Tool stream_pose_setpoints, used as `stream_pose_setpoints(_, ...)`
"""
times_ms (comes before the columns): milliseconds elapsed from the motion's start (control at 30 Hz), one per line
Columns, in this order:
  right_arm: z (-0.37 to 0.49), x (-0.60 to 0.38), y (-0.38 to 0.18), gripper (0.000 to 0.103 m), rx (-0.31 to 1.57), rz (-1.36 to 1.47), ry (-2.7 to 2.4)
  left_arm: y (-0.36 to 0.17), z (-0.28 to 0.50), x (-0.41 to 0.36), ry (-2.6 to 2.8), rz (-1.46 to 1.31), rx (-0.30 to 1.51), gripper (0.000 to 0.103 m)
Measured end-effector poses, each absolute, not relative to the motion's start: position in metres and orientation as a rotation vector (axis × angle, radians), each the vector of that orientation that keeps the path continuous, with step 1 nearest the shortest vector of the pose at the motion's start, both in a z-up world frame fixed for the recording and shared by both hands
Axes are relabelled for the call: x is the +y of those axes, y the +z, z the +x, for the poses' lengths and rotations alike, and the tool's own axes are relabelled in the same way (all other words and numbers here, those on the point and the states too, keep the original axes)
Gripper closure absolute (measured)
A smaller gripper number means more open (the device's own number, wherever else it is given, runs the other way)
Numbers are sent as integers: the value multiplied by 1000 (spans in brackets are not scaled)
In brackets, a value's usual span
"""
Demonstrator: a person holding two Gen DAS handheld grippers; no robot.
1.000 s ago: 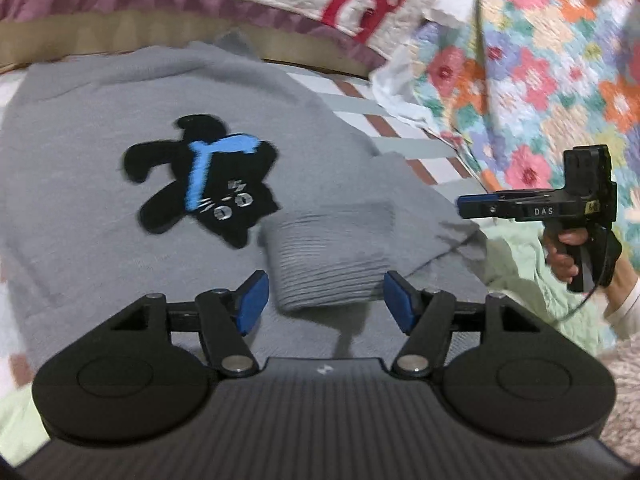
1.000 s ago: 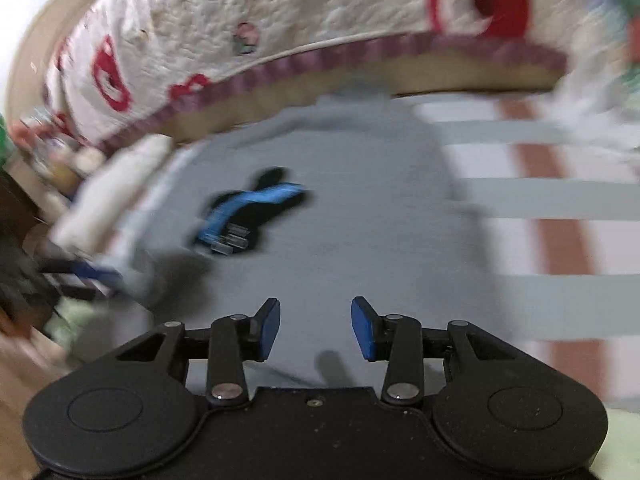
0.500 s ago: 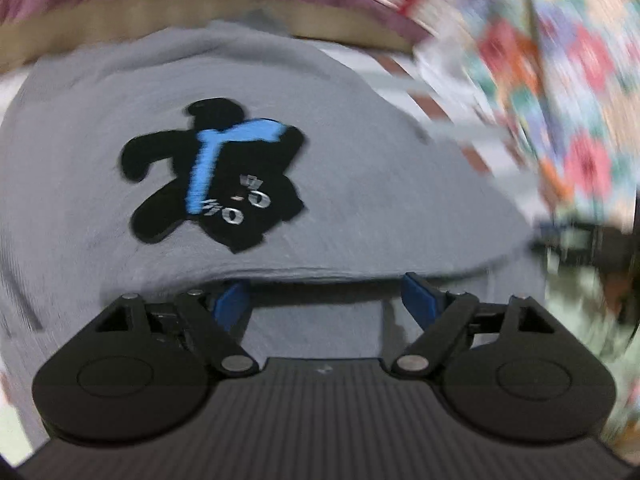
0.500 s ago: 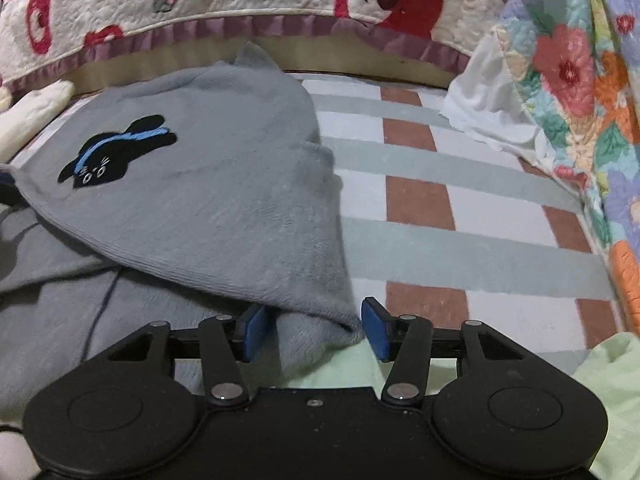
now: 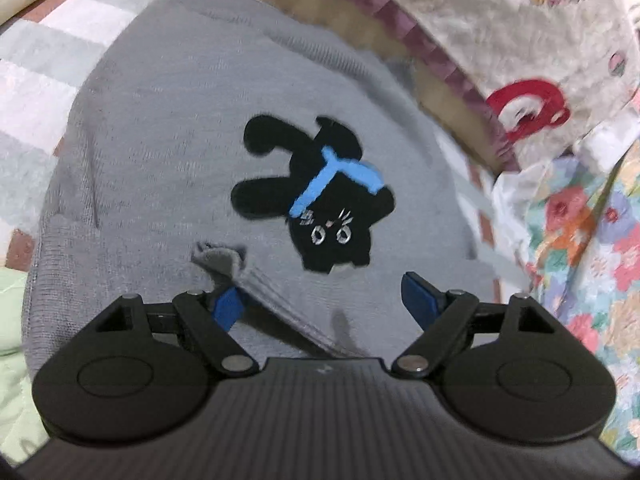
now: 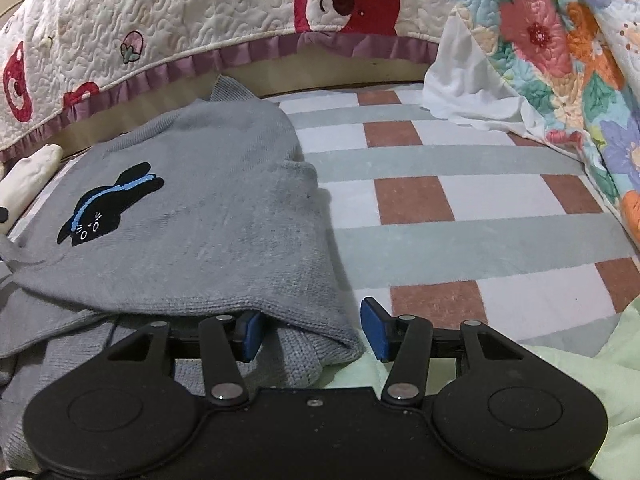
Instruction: Fold clothes
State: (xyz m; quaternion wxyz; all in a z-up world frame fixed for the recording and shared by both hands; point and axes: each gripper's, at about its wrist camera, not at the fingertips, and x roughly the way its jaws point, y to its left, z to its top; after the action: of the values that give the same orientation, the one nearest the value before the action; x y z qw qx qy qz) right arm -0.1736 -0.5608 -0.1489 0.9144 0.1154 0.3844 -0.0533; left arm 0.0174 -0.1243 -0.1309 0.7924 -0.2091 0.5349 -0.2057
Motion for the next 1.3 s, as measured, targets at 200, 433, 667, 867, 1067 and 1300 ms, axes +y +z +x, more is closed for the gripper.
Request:
stream_pose_setpoints(200, -175, -562, -151, 47, 775, 259, -113, -156, 17, -150, -399, -296, 1173, 82)
stream_pose_setpoints(433, -174, -564, -143, 51, 727, 233, -137, -84, -47, -137, -510, -205, 879, 97)
stream_pose_setpoints(667, -182, -565, -145, 87, 705, 189, -177, -102, -73, -120, -500, -177, 991, 97)
stream_pose_setpoints(867, -207, -555, -132, 91, 585, 135, -319, -116, -81, -126, -574, -194, 1035, 96)
stream_pose_setpoints(1067, -201, -568, -152, 89, 731, 251, -327, -133, -74, -131, -533, -198, 1103, 93)
stream_pose_setpoints(1300, -212, -566, -136, 73, 806, 184, -309, -131, -78, -110, -425, -179, 1068, 80)
